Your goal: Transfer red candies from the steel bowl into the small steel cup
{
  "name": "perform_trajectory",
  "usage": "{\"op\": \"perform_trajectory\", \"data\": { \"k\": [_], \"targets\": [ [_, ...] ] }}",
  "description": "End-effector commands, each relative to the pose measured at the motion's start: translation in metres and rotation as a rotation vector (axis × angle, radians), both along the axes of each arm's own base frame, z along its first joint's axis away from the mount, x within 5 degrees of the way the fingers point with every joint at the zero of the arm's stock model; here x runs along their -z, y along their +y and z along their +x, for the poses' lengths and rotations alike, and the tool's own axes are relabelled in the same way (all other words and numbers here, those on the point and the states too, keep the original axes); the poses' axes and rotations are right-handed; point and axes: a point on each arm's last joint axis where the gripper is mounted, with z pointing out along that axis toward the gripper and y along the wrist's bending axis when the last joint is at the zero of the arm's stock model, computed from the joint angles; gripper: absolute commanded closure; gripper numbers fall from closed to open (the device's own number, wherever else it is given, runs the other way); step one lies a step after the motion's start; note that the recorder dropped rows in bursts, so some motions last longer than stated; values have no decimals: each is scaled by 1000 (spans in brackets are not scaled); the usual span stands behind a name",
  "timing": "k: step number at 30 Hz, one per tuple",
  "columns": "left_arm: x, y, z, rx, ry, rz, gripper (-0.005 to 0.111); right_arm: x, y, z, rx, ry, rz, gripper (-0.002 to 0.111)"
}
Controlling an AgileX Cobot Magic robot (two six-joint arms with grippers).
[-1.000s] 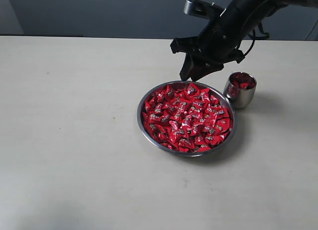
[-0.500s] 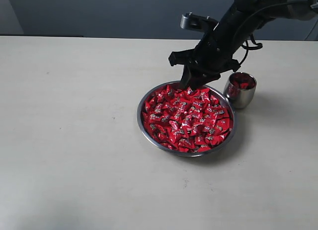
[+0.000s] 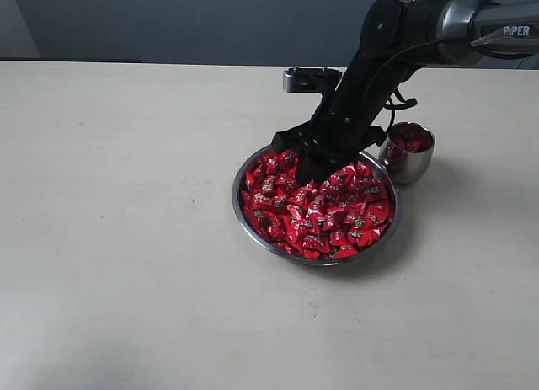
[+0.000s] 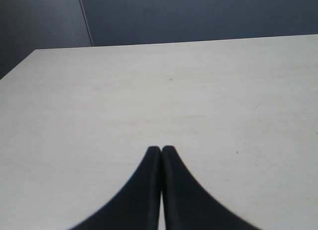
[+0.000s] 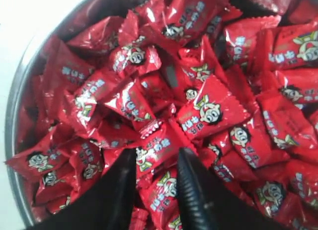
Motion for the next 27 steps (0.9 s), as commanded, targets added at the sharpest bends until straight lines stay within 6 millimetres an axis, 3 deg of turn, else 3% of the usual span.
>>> {"op": "perform_trajectory", "data": {
  "k": [1,7,13,23,27],
  "targets": [
    [1,0,0,6,-8,2,106,0,8,-1,-42,-62,-15,79],
    [1,0,0,6,-8,2,106,1,11,-5,-84,-77,-49,79],
    [1,0,0,6,-8,2,106,1,11,-7,251,62,-58,79],
    [1,0,0,6,-8,2,106,-5,23,-13,387,208,66,79],
    [1,0,0,6,-8,2,106,-4,21,-14,444,246,35,79]
  ]
}}
